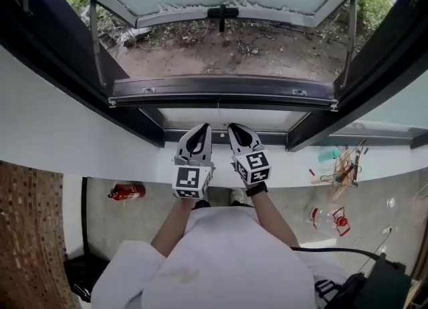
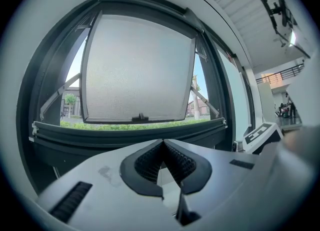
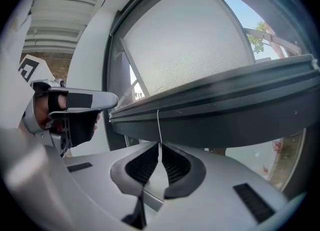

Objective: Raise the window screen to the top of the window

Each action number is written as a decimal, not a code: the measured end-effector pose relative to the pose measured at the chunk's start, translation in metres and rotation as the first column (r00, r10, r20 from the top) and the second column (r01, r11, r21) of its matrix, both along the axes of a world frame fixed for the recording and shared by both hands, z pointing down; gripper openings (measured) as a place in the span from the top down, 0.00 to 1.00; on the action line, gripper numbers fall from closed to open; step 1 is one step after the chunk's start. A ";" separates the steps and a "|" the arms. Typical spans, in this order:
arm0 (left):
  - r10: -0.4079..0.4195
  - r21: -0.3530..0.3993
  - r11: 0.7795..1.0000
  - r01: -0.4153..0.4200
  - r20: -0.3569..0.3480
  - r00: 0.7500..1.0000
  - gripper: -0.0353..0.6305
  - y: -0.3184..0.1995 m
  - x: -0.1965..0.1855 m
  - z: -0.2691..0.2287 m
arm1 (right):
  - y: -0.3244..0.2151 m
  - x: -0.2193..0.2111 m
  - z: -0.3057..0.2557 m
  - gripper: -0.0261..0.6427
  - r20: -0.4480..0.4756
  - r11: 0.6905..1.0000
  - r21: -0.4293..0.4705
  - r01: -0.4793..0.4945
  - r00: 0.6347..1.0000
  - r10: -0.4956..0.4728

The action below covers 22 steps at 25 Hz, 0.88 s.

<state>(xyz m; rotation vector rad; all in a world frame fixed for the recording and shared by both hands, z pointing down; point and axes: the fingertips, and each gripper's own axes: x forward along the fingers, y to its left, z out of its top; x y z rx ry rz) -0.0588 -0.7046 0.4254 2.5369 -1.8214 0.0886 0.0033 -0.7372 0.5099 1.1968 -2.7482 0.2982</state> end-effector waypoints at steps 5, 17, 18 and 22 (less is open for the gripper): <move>0.003 -0.004 1.000 -0.003 -0.002 1.000 0.94 -0.005 -0.021 0.001 | -0.019 -0.019 0.009 0.80 -0.012 0.998 -0.015 -0.058 0.998 0.058; 0.033 -0.021 0.999 -0.034 -0.050 0.998 0.94 -0.002 -0.042 0.011 | -0.049 -0.048 0.014 0.80 -0.006 0.997 -0.017 -0.070 0.998 0.070; 0.039 -0.017 0.999 -0.040 -0.050 0.998 0.94 -0.003 -0.042 0.009 | -0.051 -0.049 0.014 0.80 0.000 0.997 -0.023 -0.071 0.997 0.071; 0.056 -0.012 0.998 -0.056 -0.049 0.997 0.94 -0.005 -0.043 0.006 | -0.047 -0.057 0.018 0.81 0.007 0.999 -0.040 -0.030 1.000 0.030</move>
